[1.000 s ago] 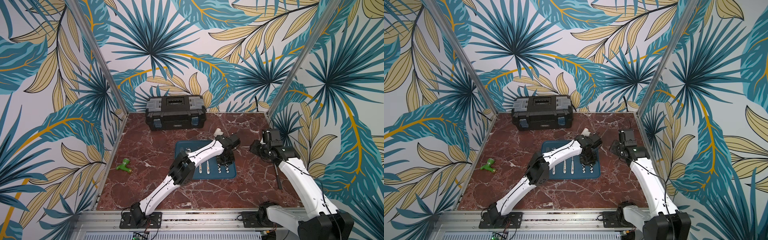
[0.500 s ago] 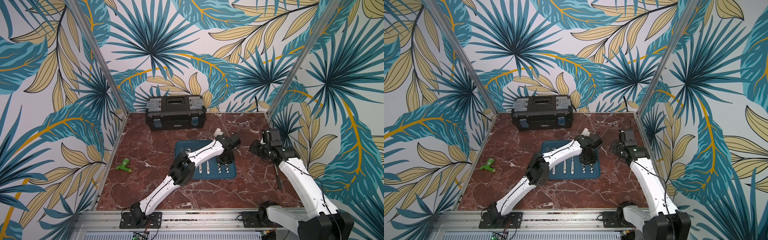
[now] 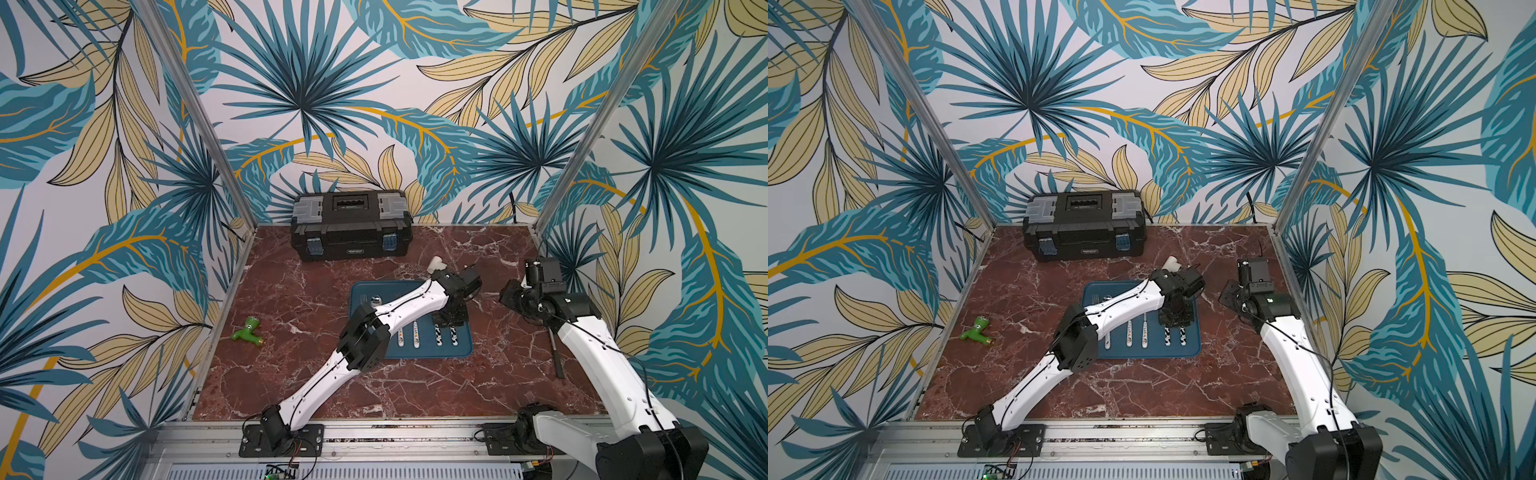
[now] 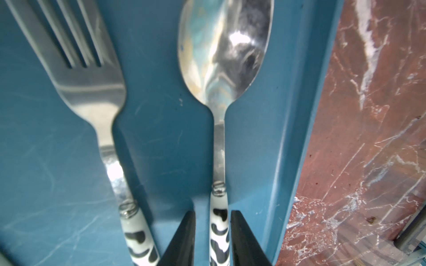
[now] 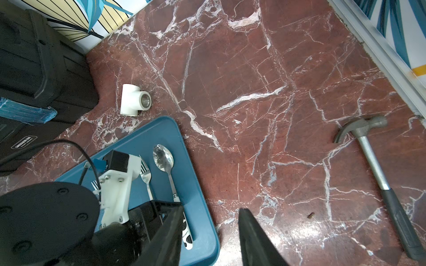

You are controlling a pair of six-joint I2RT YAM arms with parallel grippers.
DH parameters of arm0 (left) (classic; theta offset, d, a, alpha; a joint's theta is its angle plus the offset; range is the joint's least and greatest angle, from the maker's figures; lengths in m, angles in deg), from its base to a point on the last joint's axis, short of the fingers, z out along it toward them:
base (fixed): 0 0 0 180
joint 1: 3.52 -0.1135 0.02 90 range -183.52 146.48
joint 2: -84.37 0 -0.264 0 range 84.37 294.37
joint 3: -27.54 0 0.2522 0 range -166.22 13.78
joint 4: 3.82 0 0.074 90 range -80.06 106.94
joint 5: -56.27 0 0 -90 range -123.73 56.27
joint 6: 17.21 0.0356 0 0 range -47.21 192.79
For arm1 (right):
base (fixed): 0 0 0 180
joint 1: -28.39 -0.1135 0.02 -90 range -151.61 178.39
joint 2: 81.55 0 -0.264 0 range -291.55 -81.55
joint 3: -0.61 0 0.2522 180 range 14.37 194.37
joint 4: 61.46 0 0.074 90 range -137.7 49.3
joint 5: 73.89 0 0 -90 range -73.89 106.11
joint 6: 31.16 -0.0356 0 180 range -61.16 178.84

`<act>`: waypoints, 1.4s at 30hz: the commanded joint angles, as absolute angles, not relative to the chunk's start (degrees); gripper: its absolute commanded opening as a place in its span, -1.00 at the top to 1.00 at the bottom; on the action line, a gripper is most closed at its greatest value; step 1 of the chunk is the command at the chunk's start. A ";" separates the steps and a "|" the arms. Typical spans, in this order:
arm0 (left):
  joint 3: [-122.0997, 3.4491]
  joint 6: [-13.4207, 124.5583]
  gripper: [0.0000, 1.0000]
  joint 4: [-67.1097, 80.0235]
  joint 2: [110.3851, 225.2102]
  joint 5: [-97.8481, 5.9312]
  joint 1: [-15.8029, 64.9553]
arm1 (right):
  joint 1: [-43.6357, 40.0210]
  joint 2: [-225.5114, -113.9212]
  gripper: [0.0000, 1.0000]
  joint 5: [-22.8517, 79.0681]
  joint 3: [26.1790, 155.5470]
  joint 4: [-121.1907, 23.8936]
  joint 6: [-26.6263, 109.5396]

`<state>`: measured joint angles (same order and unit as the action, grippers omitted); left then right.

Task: Set the spoon and fork side by side
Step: Place the spoon on the tray, then reset both arms

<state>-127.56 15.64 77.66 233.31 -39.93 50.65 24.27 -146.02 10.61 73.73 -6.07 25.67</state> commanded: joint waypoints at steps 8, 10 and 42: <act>-132.90 17.43 0.38 77.74 228.02 -39.05 51.37 | 24.52 -145.19 0.08 10.79 72.82 -6.61 26.23; -134.60 18.38 0.38 78.04 226.48 -37.99 51.58 | 24.53 -145.23 0.08 10.63 72.87 -6.65 26.23; -27.15 54.74 -1.00 7.91 132.12 -3.34 10.23 | 24.61 -138.78 -0.99 2.53 65.72 -30.46 30.32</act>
<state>-34.08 52.89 30.23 134.43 -1.30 14.10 24.60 -137.91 1.24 70.51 -18.09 27.29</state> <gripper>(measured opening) 0.999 0.994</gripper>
